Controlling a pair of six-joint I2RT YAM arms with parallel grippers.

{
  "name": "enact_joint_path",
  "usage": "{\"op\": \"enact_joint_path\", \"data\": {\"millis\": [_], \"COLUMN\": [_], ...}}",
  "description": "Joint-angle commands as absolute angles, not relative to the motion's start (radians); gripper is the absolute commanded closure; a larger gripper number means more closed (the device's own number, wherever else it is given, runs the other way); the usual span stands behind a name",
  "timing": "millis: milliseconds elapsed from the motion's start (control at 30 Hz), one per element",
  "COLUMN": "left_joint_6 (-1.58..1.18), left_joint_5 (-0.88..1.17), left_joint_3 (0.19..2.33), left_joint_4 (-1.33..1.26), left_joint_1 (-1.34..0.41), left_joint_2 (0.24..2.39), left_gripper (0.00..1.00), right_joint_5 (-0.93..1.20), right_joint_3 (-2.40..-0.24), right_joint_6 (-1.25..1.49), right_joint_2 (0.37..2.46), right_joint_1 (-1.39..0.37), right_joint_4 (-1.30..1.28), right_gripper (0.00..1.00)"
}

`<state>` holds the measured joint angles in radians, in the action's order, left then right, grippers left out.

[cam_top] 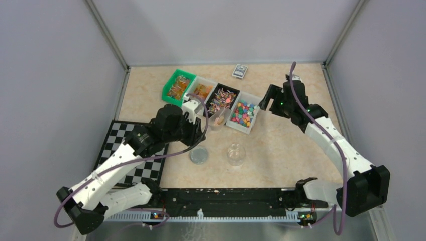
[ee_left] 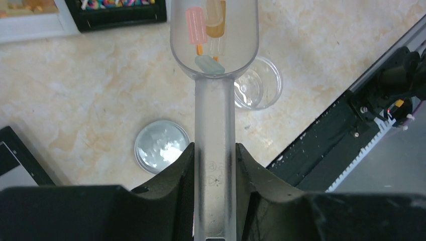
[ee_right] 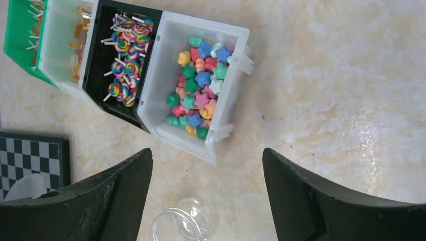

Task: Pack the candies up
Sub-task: Place the fake candies in the packing bottle.

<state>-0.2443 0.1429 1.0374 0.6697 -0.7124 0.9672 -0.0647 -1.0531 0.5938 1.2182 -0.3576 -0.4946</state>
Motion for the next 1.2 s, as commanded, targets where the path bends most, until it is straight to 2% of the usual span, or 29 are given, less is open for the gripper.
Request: {"op": "enact_joint_path", "data": {"millis": [0,400,1167], "left_joint_6": [-0.308,-0.354,-0.22], "left_joint_5": [0.103,0.242,0.415], "left_joint_3": [1.066,0.996,0.948], "left_joint_4": [0.757,0.84,0.843], "left_joint_1": [-0.756,-0.82,-0.825], "left_joint_2": [0.901,0.829,0.924], "left_gripper": [1.0,1.0,1.0], "right_joint_5": [-0.113,-0.119,-0.153], "right_joint_3": [-1.072,-1.032,-0.988], "right_joint_6": [0.555,0.55,0.539], "right_joint_2": [1.162,1.11,1.038], "right_joint_1": [-0.361,-0.36,-0.36], "right_joint_4": [-0.523,-0.507,-0.52], "right_gripper": [0.21,0.21,0.21]}}
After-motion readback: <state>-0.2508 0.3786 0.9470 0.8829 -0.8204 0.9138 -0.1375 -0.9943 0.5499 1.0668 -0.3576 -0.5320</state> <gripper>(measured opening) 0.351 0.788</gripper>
